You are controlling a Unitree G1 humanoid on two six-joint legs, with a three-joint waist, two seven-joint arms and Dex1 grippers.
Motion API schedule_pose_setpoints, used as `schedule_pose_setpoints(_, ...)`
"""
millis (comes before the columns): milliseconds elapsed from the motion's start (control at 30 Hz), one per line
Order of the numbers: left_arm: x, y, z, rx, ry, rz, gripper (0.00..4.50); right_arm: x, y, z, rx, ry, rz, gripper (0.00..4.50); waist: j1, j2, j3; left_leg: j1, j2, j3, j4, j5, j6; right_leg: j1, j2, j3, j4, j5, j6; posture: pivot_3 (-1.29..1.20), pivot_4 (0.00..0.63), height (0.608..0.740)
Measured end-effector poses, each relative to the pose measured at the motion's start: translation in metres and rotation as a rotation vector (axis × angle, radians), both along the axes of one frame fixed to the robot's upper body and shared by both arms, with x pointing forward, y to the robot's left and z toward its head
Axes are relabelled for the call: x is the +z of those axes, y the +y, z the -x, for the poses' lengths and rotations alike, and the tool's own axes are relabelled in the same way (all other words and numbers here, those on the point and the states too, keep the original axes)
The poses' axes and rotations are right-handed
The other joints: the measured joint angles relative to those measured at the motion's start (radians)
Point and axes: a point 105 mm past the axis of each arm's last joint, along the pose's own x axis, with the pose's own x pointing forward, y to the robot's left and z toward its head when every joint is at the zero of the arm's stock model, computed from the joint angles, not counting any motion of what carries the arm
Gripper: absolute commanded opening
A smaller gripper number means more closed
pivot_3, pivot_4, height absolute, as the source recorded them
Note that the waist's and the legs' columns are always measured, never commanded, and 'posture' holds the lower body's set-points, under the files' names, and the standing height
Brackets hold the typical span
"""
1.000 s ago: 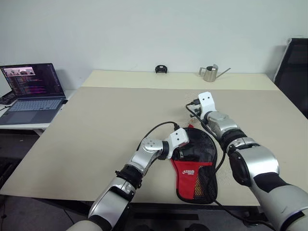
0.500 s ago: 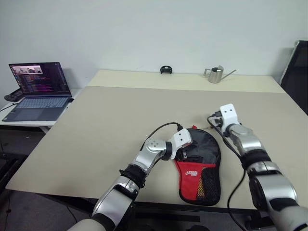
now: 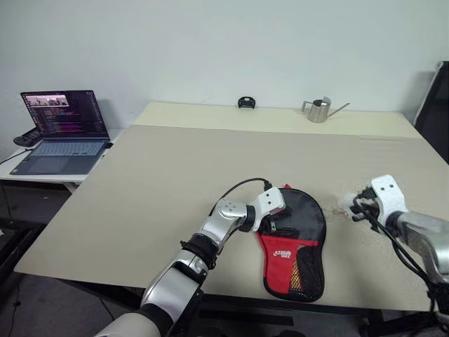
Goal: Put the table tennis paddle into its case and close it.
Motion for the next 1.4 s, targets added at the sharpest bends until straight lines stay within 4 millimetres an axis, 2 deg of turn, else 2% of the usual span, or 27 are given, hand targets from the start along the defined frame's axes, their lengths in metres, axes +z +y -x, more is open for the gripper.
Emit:
schedule_pose_setpoints(267, -0.003, -0.002, 0.001, -0.008, 0.008, -0.007, 3.44, -0.006, 0.025, 0.057, 0.121, 0.146, -0.069, 0.04, 0.000, -0.004, -0.003, 0.001, 0.000, -0.003, -0.001, -0.001, 0.001, 0.006, 0.000, -0.004, -0.008, 0.001, 0.002, 0.00, 0.150, 0.740)
schedule_pose_setpoints(533, -0.004, -0.008, 0.003, -0.024, 0.009, -0.005, 3.44, -0.014, 0.041, 0.111, 0.339, 0.316, -0.009, 0.04, 0.004, -0.005, -0.003, 0.002, -0.002, -0.007, -0.001, -0.004, 0.005, 0.013, 0.000, -0.008, -0.015, -0.002, 0.006, 0.00, 0.150, 0.740)
schedule_pose_setpoints(633, -0.004, -0.010, 0.005, -0.032, 0.012, -0.004, 3.44, -0.023, 0.050, 0.147, 0.484, 0.454, -0.026, 0.04, 0.007, -0.006, -0.004, 0.002, -0.004, -0.011, -0.001, -0.005, 0.006, 0.016, 0.000, -0.012, -0.021, -0.002, 0.008, 0.00, 0.150, 0.740)
schedule_pose_setpoints(700, -0.006, -0.010, 0.005, -0.029, 0.014, -0.010, 3.44, -0.024, 0.059, 0.162, 0.565, 0.491, -0.051, 0.04, 0.003, -0.008, -0.006, 0.003, -0.004, -0.011, -0.001, -0.006, 0.007, 0.019, -0.001, -0.012, -0.023, -0.002, 0.009, 0.00, 0.150, 0.740)
schedule_pose_setpoints(867, -0.007, -0.010, 0.005, -0.026, 0.015, -0.015, 3.44, -0.020, 0.074, 0.168, 0.676, 0.456, -0.056, 0.04, 0.001, -0.013, -0.009, 0.004, -0.004, -0.012, -0.001, -0.007, 0.007, 0.020, -0.005, -0.012, -0.026, -0.003, 0.014, 0.00, 0.150, 0.740)
schedule_pose_setpoints(1067, -0.007, -0.010, 0.005, -0.029, 0.012, -0.020, 3.44, -0.031, 0.104, 0.164, 0.771, 0.428, -0.105, 0.04, 0.001, -0.013, -0.010, 0.004, -0.005, -0.014, -0.001, -0.007, 0.007, 0.020, -0.006, -0.013, -0.026, -0.001, 0.010, 0.00, 0.150, 0.740)
schedule_pose_setpoints(1267, -0.007, -0.010, 0.005, -0.029, 0.011, -0.022, 3.44, -0.034, 0.109, 0.160, 0.780, 0.421, -0.097, 0.03, 0.001, -0.014, -0.010, 0.003, -0.005, -0.015, -0.001, -0.007, 0.006, 0.020, -0.006, -0.015, -0.027, -0.001, 0.010, 0.00, 0.150, 0.740)
schedule_pose_setpoints(1400, -0.008, -0.010, 0.004, -0.024, 0.010, -0.021, 3.44, -0.034, 0.108, 0.159, 0.767, 0.417, -0.104, 1.31, 0.001, -0.014, -0.010, 0.003, -0.005, -0.017, -0.001, -0.007, 0.006, 0.020, -0.006, -0.017, -0.026, -0.001, 0.010, 0.00, 0.150, 0.740)
